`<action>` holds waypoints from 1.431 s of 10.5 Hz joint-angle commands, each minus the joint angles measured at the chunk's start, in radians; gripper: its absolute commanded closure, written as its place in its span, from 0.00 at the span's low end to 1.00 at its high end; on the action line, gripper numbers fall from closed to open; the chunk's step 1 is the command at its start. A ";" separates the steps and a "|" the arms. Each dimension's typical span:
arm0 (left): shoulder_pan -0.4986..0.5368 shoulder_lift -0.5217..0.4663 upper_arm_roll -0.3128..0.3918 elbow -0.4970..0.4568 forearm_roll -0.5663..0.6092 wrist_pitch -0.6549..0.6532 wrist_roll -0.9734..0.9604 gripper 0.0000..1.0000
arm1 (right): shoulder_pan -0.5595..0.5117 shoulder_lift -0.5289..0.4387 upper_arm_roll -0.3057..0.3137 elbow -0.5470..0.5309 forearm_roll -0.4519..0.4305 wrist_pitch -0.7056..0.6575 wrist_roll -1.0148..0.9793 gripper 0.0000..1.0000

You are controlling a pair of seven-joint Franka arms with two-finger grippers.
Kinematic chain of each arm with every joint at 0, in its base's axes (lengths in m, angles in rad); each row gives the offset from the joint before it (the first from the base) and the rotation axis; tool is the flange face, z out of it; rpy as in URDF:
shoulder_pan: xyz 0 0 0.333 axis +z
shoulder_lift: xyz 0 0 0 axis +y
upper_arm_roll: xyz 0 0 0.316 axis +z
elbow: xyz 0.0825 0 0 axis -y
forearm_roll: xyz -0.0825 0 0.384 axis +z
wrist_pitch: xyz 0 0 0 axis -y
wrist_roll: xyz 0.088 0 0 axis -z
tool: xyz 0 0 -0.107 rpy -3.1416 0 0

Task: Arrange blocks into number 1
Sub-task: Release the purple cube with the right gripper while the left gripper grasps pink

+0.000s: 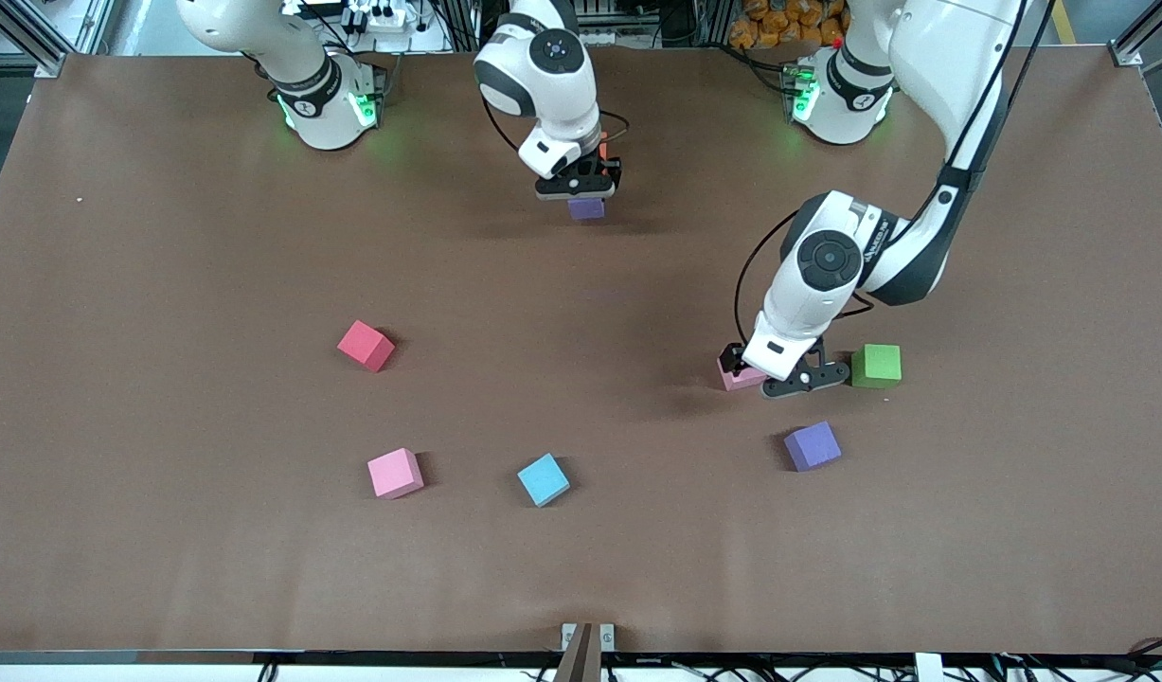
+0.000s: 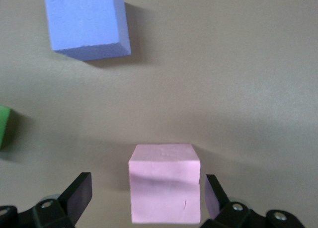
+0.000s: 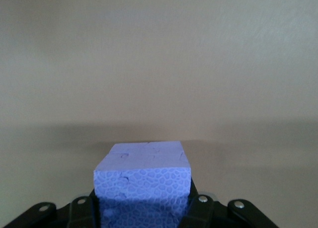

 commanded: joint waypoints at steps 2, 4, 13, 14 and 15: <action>-0.030 0.036 0.016 0.019 -0.060 0.038 0.020 0.00 | 0.027 0.015 0.009 -0.008 -0.089 0.006 0.103 0.50; -0.039 0.061 0.019 0.021 -0.060 0.051 0.020 0.00 | 0.033 0.024 0.010 -0.011 -0.089 0.004 0.104 0.50; -0.062 0.090 0.020 0.015 -0.041 0.051 0.023 0.68 | 0.074 0.038 0.009 -0.008 -0.094 0.004 0.149 0.00; -0.064 0.084 0.020 0.015 -0.040 0.049 0.023 0.90 | 0.064 0.026 0.009 -0.008 -0.094 0.004 0.154 0.00; -0.067 0.075 0.020 0.015 -0.038 0.043 0.020 1.00 | 0.042 -0.003 0.009 -0.013 -0.094 0.000 0.154 0.00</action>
